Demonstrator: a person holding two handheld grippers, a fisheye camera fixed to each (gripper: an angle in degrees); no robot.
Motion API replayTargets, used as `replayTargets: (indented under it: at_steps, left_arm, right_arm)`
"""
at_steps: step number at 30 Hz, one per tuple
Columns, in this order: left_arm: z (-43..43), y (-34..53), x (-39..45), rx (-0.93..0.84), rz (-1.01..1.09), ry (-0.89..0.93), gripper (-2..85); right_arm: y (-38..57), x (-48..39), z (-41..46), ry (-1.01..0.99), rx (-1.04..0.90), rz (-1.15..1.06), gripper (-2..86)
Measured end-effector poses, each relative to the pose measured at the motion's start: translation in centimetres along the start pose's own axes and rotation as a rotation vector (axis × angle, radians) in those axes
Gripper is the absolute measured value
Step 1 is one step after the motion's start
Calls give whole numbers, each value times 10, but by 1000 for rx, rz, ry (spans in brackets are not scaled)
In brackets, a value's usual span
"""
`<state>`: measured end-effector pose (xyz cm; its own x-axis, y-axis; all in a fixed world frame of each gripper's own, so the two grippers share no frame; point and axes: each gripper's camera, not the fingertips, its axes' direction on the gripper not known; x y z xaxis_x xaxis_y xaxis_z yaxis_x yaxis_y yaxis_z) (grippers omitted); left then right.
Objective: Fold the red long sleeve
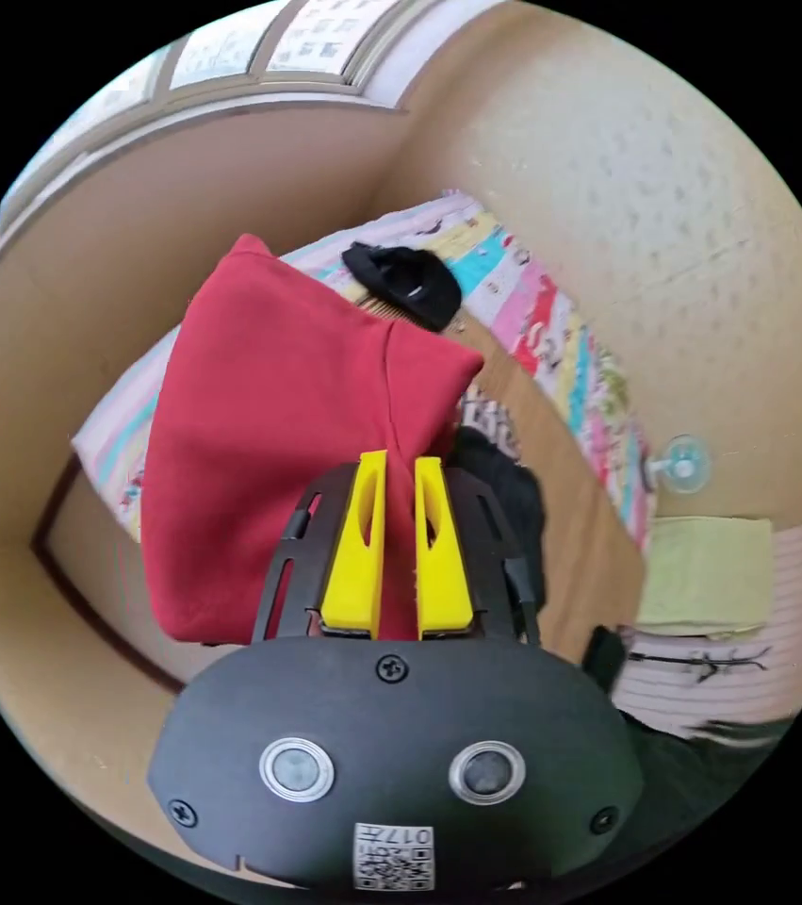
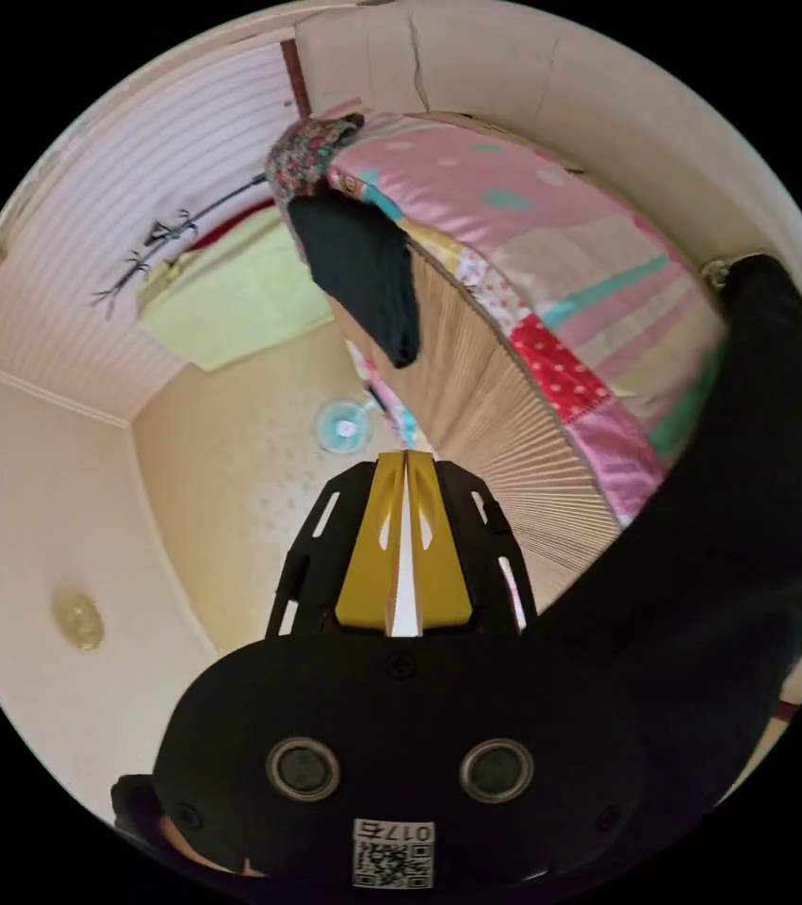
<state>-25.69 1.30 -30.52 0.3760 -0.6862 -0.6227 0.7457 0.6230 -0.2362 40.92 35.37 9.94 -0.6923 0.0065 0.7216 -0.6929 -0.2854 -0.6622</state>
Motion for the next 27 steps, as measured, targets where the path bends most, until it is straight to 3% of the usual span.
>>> replayTargets:
  at_steps: [2,4,9,12,14,17,20,21,25,27]
  left_arm:
    - [-55,14,-6,129,82,388,52]
    - [-101,25,6,227,218,605,52]
    - [-188,81,113,296,766,913,47]
    - [-205,127,172,368,1066,1360,42]
    - [-193,152,203,421,1177,1789,41]
    - [-140,175,249,355,1099,2109,38]
    - [-60,213,302,129,911,2163,35]
    - [-42,223,310,89,877,2179,34]
    - [77,298,337,-137,545,2304,30]
    - [109,325,337,-202,489,2254,29]
  right_arm:
    - [-8,3,22,-34,-89,-93,3]
    - [-13,-4,51,-36,-226,-200,4]
    - [8,-19,159,-67,-704,-372,4]
    - [63,-33,222,-122,-1007,-513,5]
    - [123,-41,256,-196,-1224,-613,7]
    - [212,-40,274,-279,-1501,-697,12]
    - [309,-31,256,-446,-1775,-749,32]
    - [326,-28,248,-486,-1817,-759,41]
    - [407,10,190,-645,-1866,-689,233]
    - [423,28,168,-664,-1868,-731,226]
